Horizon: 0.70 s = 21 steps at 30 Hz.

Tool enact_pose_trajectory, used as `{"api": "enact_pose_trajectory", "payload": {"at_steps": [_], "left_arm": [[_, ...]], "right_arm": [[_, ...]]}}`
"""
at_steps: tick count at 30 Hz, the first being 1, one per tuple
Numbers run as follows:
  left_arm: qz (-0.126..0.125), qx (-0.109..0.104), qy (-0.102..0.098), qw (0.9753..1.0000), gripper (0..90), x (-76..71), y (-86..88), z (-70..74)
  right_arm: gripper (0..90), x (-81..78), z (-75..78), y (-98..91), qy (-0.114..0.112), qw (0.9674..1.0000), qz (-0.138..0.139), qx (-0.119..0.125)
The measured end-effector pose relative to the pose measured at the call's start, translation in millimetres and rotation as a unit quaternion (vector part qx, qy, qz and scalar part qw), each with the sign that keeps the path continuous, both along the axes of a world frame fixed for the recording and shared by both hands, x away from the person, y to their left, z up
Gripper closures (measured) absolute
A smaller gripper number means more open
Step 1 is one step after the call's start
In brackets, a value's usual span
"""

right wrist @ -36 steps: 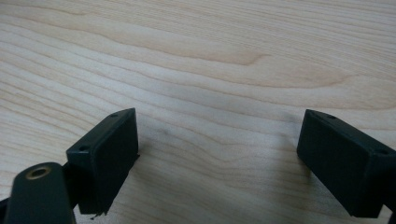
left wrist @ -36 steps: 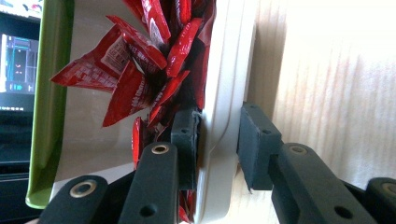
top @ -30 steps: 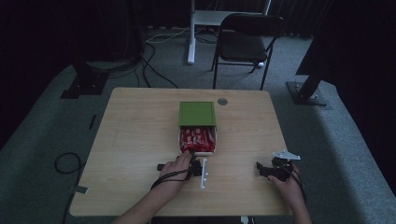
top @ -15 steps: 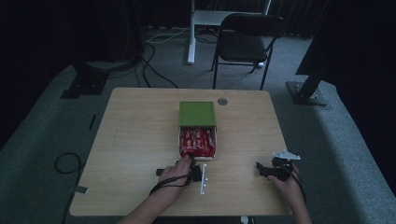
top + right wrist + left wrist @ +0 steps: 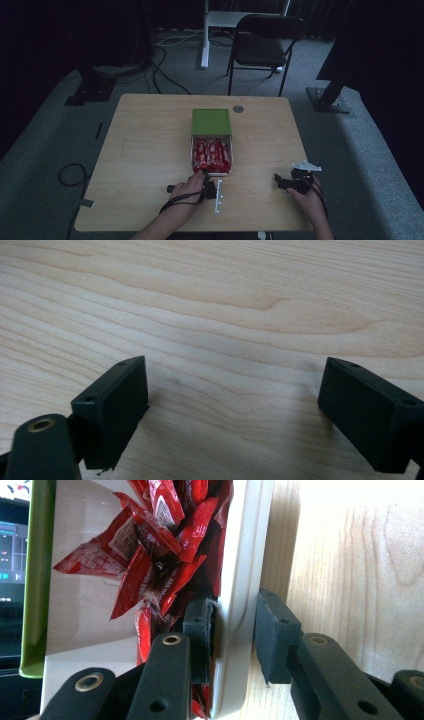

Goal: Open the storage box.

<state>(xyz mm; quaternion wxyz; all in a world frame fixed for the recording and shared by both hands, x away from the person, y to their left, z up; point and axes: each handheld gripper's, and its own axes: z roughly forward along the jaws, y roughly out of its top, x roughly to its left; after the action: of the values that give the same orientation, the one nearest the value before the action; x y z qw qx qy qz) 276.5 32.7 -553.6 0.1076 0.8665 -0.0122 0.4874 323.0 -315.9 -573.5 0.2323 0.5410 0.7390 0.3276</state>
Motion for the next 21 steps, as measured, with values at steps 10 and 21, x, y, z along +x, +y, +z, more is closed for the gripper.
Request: {"api": "enact_pose_trajectory", "payload": {"at_steps": [10, 21], "left_arm": [[0.000, 0.000, 0.005, 1.0000, 71.1, -4.9, -1.9, 1.4], [0.002, 0.005, 0.015, 0.9999, 70.9, -9.1, -2.5, 4.2]], "right_arm": [[12.0, 0.0, 0.0, 0.0, 0.000, 1.0000, 0.000, 0.000], [12.0, 0.0, 0.0, 0.0, 0.000, 1.0000, 0.000, 0.000]]}}
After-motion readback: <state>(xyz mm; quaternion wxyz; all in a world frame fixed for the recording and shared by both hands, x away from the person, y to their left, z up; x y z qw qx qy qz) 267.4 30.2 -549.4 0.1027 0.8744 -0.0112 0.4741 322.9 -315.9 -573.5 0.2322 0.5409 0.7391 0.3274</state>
